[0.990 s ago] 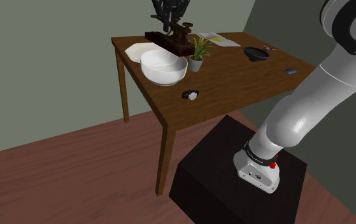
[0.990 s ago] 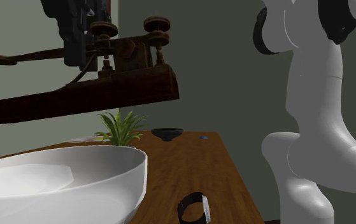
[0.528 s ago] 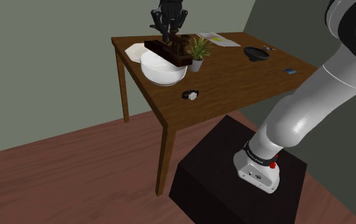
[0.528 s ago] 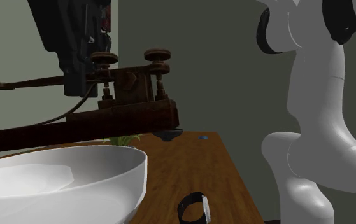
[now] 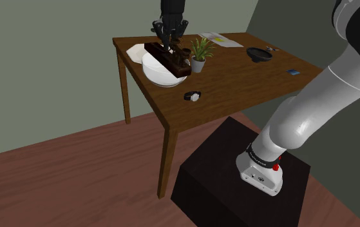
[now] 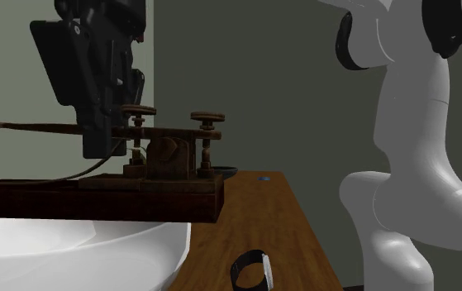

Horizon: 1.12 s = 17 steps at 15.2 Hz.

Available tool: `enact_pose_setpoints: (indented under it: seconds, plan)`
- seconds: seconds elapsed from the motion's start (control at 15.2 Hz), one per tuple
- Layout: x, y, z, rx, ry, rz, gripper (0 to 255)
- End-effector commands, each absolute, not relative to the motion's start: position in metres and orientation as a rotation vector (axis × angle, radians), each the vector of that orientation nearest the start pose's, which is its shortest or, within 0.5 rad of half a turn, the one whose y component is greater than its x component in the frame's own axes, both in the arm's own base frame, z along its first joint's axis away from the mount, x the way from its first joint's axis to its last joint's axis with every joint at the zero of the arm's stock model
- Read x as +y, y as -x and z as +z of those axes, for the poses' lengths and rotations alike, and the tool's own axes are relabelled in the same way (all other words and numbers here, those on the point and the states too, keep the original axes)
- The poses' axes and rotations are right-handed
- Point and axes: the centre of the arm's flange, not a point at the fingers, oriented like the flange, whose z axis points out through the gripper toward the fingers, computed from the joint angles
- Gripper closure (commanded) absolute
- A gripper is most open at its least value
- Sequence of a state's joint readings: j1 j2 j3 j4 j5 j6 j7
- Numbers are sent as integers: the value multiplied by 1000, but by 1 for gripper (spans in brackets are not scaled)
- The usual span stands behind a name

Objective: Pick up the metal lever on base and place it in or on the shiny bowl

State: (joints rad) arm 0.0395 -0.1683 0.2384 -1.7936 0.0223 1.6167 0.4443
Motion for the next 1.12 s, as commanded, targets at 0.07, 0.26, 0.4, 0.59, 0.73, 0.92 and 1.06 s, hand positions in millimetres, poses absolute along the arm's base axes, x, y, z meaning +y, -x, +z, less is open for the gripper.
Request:
enact_pose_setpoints:
  seconds: [0.07,0.26,0.4,0.59,0.73,0.92,1.06]
  plan:
    - [149,-483,608,271,3152,14,255]
    - [149,-483,608,271,3152,14,0]
    - [149,-482,608,271,3152,14,0]
    - [149,-483,608,271,3152,14,0]
    - [150,-483,634,271,3152,14,0]
    - [150,-483,658,271,3152,14,0]
    - [150,-483,658,271,3152,14,0]
